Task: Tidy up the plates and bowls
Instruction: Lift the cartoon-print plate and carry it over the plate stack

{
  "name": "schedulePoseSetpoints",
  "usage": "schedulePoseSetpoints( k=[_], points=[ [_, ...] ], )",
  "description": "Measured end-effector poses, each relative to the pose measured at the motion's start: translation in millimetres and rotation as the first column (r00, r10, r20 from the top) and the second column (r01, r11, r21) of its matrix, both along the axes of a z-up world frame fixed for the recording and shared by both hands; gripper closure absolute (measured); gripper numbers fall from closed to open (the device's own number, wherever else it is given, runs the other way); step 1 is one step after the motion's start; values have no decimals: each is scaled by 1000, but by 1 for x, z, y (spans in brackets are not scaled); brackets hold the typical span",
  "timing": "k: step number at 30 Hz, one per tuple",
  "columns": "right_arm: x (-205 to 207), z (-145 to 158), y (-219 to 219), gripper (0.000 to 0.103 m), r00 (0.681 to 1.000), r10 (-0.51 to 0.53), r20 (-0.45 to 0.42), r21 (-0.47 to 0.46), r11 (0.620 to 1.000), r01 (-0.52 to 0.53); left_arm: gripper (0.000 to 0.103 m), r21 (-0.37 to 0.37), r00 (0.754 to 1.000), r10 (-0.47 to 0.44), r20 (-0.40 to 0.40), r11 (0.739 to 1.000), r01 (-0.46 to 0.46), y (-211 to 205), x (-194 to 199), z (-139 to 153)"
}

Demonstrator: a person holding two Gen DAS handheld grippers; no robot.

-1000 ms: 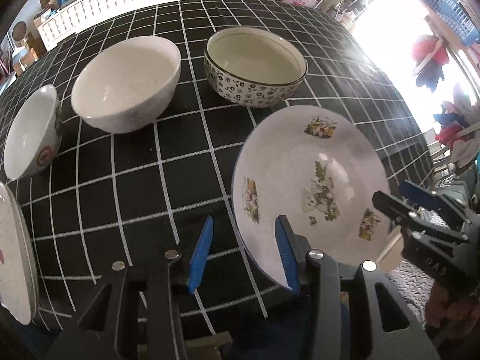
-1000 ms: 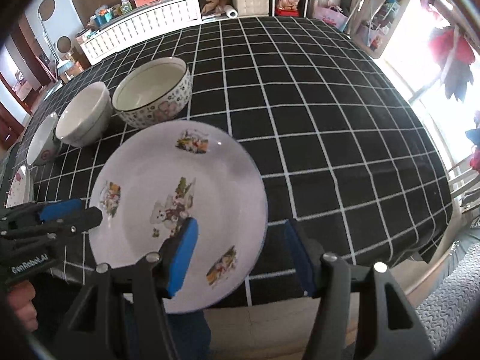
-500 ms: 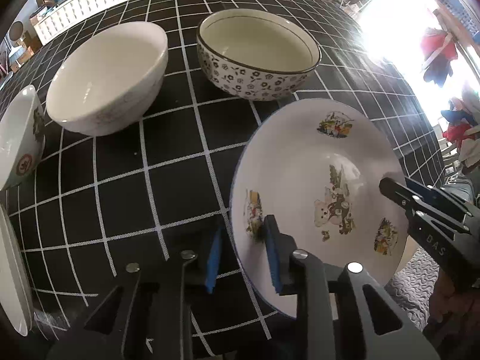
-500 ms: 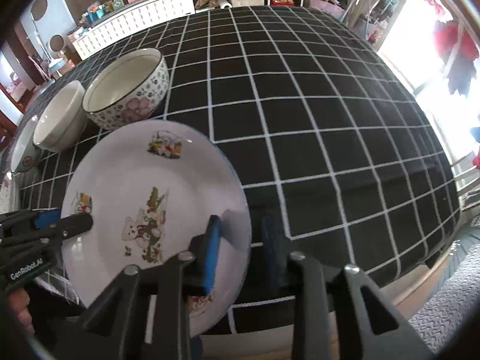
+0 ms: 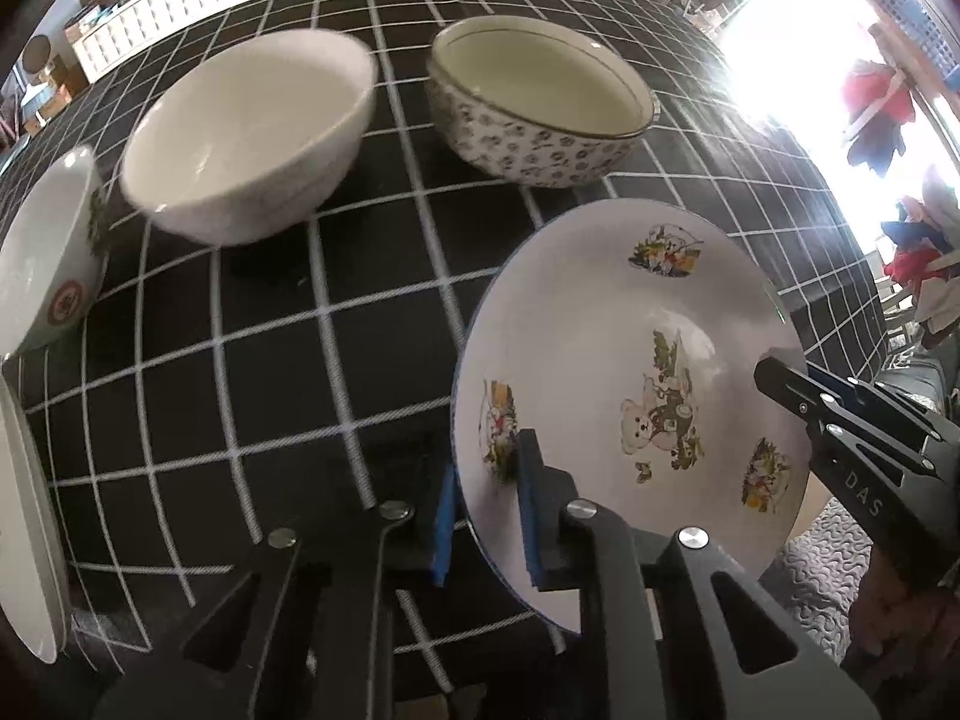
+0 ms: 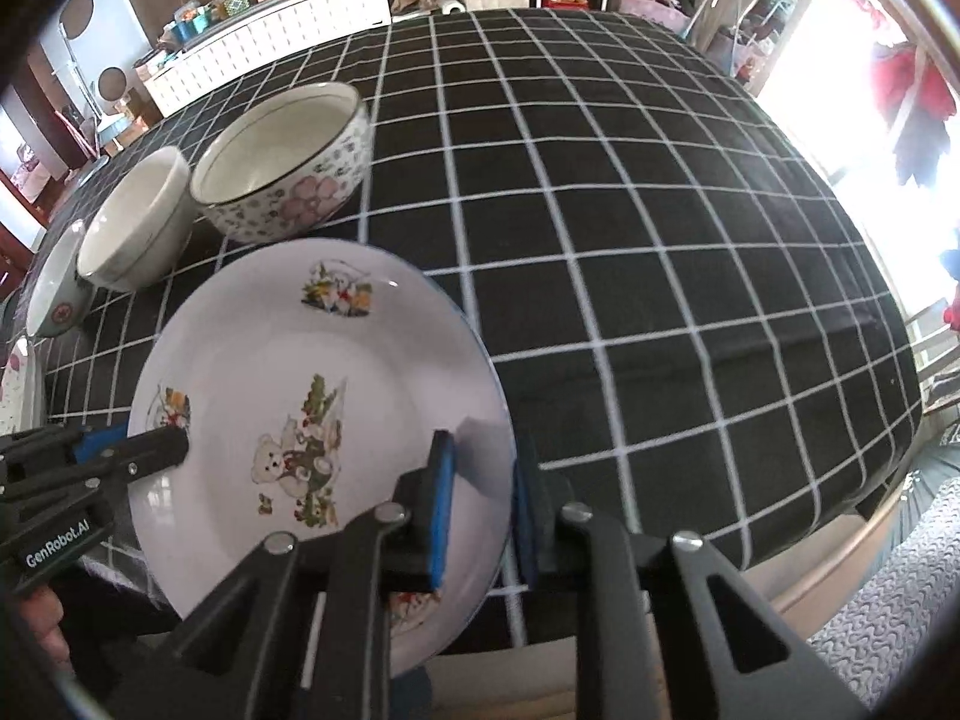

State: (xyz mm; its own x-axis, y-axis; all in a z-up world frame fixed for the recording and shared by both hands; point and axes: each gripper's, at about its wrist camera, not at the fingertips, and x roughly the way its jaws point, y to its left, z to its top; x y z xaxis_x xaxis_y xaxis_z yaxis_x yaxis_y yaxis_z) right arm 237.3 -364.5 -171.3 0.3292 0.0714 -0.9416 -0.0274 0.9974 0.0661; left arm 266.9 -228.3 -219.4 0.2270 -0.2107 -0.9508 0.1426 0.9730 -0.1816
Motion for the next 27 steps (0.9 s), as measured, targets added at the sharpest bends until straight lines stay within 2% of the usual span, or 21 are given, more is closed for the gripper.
schedulePoseSetpoints(
  k=[12, 21, 27],
  points=[
    [-5, 2, 70, 81, 994, 101, -33, 31, 995, -100, 87, 16, 995, 103, -10, 995, -103, 80, -22, 0],
    [-4, -1, 125, 81, 984, 169, -48, 14, 986, -168, 87, 18, 983, 183, -10, 983, -183, 136, -42, -2],
    [-10, 11, 152, 81, 981, 193, -29, 18, 981, -193, 87, 12, 978, 210, 7, 978, -210, 179, -56, 7]
  ],
)
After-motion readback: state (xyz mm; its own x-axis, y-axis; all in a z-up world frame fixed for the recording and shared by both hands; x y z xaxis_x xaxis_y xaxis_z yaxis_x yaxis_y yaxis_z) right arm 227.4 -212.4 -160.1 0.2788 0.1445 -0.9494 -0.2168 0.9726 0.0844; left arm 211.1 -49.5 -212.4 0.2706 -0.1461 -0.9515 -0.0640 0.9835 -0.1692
